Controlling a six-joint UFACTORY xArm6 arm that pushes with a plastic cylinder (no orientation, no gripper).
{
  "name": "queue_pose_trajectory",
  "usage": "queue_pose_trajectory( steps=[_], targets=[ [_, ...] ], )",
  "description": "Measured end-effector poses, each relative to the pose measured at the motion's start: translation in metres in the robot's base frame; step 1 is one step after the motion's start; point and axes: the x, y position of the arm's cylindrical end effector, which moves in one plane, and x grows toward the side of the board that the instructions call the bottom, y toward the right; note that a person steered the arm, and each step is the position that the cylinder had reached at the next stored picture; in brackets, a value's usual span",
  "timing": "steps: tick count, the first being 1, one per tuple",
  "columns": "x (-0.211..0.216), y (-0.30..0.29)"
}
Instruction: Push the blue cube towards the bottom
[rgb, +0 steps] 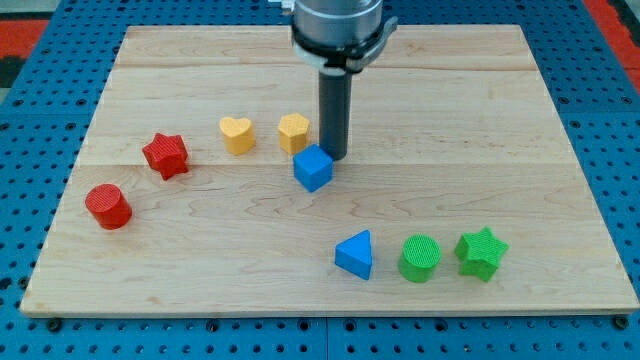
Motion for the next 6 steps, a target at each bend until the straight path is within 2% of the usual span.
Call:
queue_pose_trajectory(
  steps=[1, 2, 4, 5, 6],
  targets=[
    [0.018, -0.017],
    [0.003, -0.027],
    [0.049, -0.064],
    [0.079, -0.065],
    [0.088, -0.064]
  ],
)
